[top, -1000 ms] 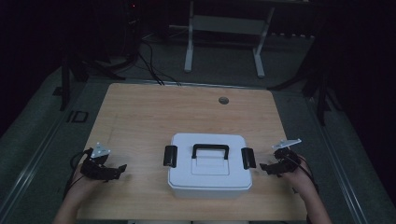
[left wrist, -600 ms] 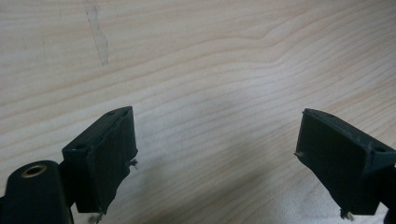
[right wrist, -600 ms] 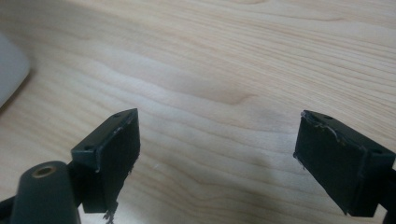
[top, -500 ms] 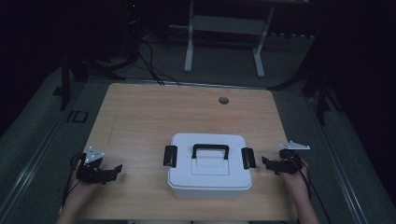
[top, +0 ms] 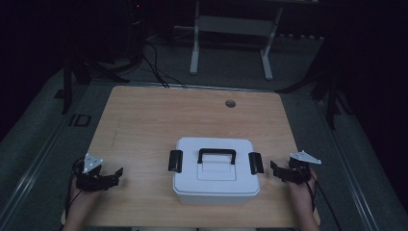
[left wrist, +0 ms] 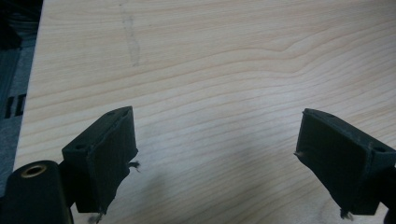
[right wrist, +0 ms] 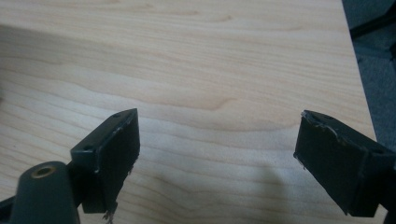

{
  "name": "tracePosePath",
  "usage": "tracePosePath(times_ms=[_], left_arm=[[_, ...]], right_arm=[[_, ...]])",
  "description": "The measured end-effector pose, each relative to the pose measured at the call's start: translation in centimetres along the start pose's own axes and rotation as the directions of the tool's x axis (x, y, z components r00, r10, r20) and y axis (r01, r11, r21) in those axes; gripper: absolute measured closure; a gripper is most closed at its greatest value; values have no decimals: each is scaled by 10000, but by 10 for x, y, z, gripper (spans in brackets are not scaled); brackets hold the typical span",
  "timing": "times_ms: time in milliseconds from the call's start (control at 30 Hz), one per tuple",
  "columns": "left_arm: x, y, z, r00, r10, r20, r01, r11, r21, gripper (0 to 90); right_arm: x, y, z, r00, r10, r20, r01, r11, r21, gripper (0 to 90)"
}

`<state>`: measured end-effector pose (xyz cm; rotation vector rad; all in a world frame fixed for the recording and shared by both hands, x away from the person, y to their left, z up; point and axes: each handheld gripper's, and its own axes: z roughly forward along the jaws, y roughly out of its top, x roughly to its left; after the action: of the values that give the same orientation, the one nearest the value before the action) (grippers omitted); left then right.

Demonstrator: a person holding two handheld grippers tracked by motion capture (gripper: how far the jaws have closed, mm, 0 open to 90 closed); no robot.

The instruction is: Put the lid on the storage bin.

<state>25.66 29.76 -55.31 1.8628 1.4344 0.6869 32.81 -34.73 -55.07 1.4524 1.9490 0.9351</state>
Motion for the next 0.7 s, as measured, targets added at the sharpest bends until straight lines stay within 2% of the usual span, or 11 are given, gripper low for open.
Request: tracePosePath(times_ms=[133, 233, 367, 533, 700], left_arm=[[-1, -3, -1, 9991, -26, -424, 15, 9997, -259, 123], [-2, -5, -3, 9966, -270, -774, 217, 9974, -687, 122], [-2, -7, -7, 9881, -674, -1382, 490, 9900, -1326, 123], [0, -9, -9, 9811, -940, -1692, 664, 9846, -1620, 123], [2, -12, -10, 9820, -1064, -1561, 791, 9820, -1717, 123]], right_arm=[[1, -2, -2, 9994, 55, 347, -41, 9992, -391, 136], [0, -4, -4, 9984, 142, 552, -108, 9981, -612, 136], [1, -4, -6, 9973, 161, 711, -106, 9970, -771, 136], [1, -5, -7, 9965, 141, 829, -56, 9949, -1010, 136], [2, -5, -8, 9966, 121, 820, -21, 9926, -1212, 136]])
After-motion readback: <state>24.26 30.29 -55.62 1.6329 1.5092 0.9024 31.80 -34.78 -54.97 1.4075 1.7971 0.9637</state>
